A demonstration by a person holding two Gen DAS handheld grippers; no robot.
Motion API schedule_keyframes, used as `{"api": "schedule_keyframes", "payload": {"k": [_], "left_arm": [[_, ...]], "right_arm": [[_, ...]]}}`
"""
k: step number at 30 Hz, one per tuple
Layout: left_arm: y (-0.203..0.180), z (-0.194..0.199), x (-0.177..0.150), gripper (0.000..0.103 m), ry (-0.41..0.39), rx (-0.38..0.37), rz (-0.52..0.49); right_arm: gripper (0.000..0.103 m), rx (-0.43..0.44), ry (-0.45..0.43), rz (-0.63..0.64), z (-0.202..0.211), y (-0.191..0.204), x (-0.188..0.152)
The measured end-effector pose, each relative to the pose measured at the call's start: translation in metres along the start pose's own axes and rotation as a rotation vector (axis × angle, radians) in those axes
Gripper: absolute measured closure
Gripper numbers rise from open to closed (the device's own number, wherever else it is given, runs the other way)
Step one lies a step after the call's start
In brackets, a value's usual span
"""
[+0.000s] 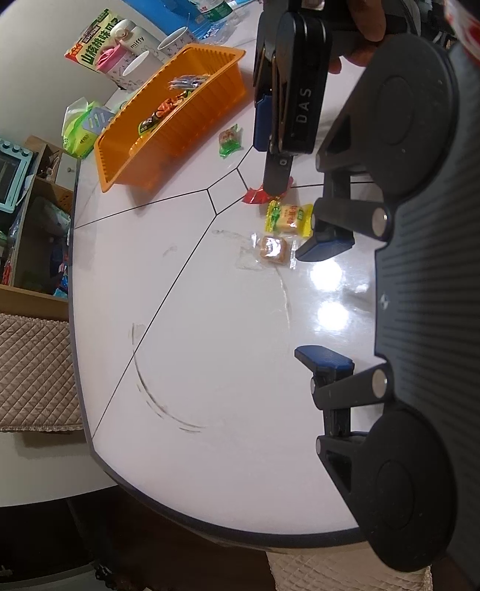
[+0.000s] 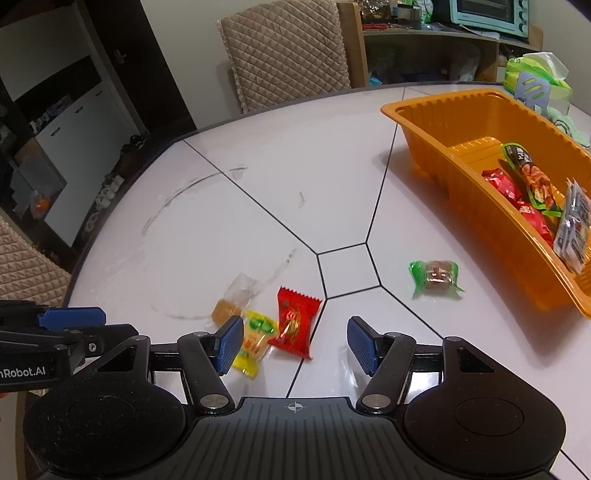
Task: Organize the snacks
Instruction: 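Lower the right tool onto the small red candy packet and close it, then grasp the clear cookie packet with the left tool while the right tool holds the red candy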
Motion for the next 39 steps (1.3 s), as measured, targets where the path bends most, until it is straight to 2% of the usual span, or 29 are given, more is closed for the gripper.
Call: {"api": "schedule_keyframes", "payload": {"k": [1, 3, 8, 15, 20, 23, 27, 31, 35, 39], "left_arm": [[0.0, -0.002, 0.001, 0.057, 0.001, -0.002, -0.001], [-0.001, -0.007, 0.002, 0.057, 0.006, -0.007, -0.003], [-0.004, -0.016, 0.005, 0.057, 0.018, -0.017, -0.014], [-0.012, -0.027, 0.006, 0.057, 0.034, -0.037, -0.034], [-0.02, -0.036, 0.007, 0.057, 0.042, -0.049, -0.055], [-0.023, -0.038, 0.008, 0.057, 0.043, -0.056, -0.064], [-0.024, -0.042, 0.009, 0.057, 0.048, -0.056, -0.072], [-0.024, -0.045, 0.01, 0.057, 0.05, -0.059, -0.08], [-0.026, -0.047, 0.009, 0.058, 0.051, -0.07, -0.087], [-0.029, -0.052, 0.009, 0.058, 0.055, -0.074, -0.098]], "right_arm": [[0.048, -0.001, 0.002, 0.001, -0.002, -0.001, 0.001], [0.054, 0.003, 0.014, -0.001, -0.008, -0.002, 0.001], [0.061, 0.001, 0.029, 0.0, -0.015, -0.006, 0.0], [0.065, -0.007, 0.04, 0.001, -0.016, -0.012, -0.001], [0.066, -0.047, 0.032, 0.05, -0.011, -0.012, 0.001], [0.066, -0.013, 0.06, 0.053, -0.012, -0.01, -0.003], [0.067, -0.016, 0.057, 0.042, -0.016, -0.009, -0.008], [0.074, -0.018, 0.053, 0.071, -0.019, -0.006, -0.008], [0.077, -0.014, 0.041, 0.088, -0.019, -0.005, -0.009], [0.078, -0.05, 0.031, 0.093, -0.019, -0.01, -0.007]]}}
Point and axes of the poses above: each gripper's, at about its wrist camera, not at the fingertips, and z roughly against the way its jaws point, y to its left, x to its top, the point moved 9 cm from there along -z, roughly the way its jaws point, and after that the axes turned 2 degrees about -y, right-handed, at the moved point
